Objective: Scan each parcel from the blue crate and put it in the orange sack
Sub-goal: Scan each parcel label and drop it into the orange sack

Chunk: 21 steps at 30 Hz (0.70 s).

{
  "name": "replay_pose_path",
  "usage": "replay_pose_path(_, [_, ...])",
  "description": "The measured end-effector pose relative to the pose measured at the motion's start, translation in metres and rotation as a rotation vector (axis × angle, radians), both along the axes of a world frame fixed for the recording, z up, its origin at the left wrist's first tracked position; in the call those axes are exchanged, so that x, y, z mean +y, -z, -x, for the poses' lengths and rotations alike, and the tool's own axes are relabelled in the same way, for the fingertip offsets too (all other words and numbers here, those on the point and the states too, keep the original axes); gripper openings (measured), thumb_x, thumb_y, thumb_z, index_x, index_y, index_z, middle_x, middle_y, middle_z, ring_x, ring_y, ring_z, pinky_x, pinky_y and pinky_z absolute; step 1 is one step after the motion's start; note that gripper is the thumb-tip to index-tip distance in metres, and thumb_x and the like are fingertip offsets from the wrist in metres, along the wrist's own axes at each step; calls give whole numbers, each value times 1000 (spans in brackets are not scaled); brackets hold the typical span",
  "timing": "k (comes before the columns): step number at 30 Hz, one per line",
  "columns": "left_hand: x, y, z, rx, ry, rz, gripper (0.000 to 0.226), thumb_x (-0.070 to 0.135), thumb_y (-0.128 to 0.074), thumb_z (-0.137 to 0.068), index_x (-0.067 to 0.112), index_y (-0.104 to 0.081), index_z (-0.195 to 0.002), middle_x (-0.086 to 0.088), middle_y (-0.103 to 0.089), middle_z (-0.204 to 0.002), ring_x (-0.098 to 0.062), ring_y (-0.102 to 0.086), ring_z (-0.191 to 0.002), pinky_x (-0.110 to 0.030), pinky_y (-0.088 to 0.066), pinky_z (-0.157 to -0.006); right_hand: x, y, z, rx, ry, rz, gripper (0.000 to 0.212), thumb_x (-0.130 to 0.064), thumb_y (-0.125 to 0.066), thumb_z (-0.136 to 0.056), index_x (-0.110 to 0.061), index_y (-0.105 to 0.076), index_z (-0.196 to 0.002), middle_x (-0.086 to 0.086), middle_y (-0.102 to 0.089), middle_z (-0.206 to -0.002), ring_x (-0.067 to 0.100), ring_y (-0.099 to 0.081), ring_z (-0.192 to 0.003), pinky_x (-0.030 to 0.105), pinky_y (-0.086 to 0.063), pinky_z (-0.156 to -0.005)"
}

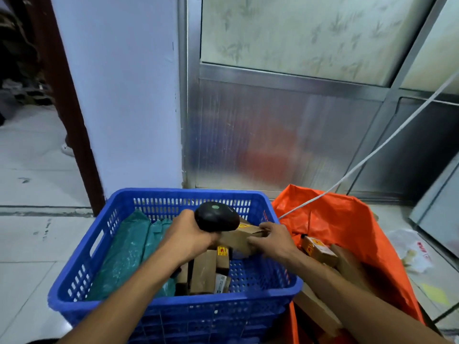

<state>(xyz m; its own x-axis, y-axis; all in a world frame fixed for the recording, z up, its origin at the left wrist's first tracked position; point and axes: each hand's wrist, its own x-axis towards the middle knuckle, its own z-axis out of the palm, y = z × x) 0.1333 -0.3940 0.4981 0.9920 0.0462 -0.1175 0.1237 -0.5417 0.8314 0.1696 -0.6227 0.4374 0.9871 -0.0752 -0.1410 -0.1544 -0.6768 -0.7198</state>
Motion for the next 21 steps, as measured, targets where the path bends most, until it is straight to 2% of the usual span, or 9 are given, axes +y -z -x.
replay_pose_path(2, [3,-6,8,-28,-26,28,19,28,-84,-63,18,-74,-77,-8,-75,-72,-27,-73,-74,-50,-62,-75,3,-15,7,65,76,-267,24,-30,-77,-83,-14,-66,-97,5,-67,-98,20,-67,-93,37,-62,-75])
replay_pose_path(3, [5,-8,11,-57,-46,42,25,34,-80,-56,18,-74,-75,-7,-74,-68,-27,-73,-72,-49,-61,-74,5,-23,12,111,118,-408,20,-27,-75,-86,-12,-66,-96,9,-67,-98,22,-67,-91,35,-62,-72])
replay_pose_path(6, [11,-15,19,-140,-85,29,35,43,-72,-50,18,-76,-74,-3,-73,-67,-23,-71,-72,-43,-59,-72,3,-38,26,221,214,-709,30,-25,-74,-87,-3,-65,-106,17,-68,-104,27,-65,-86,31,-58,-66])
replay_pose_path(10, [14,-21,31,-196,-130,78,21,31,-79,-56,19,-75,-72,-3,-73,-65,-22,-71,-71,-43,-58,-71,-1,-50,41,292,286,-991,35,-26,-71,-87,-4,-66,-113,22,-71,-102,33,-62,-93,30,-50,-61])
replay_pose_path(12, [13,-22,38,-221,-141,93,12,21,-84,-63,20,-75,-71,-4,-73,-65,-19,-71,-70,-38,-57,-68,-2,-53,47,349,313,-1063,40,-33,-72,-85,-6,-63,-113,22,-72,-97,35,-65,-93,30,-50,-60])
replay_pose_path(14, [14,-23,46,-240,-134,119,13,12,-86,-69,20,-76,-72,-2,-74,-65,-15,-70,-68,-34,-54,-65,-2,-57,54,414,320,-1068,49,-41,-71,-82,-6,-60,-114,25,-73,-93,32,-65,-83,30,-49,-59])
replay_pose_path(17, [14,-23,53,-252,-112,151,14,14,-87,-71,23,-78,-79,2,-75,-68,-13,-71,-70,-32,-54,-66,-2,-64,60,457,328,-1082,56,-47,-68,-81,-5,-60,-117,27,-69,-98,28,-58,-73,30,-46,-58])
replay_pose_path(21, [12,-23,59,-257,-118,152,16,19,-87,-73,25,-78,-84,5,-76,-71,-9,-71,-74,-31,-56,-68,1,-73,60,466,321,-1150,59,-49,-68,-77,-5,-62,-117,24,-63,-94,26,-53,-65,30,-47,-55])
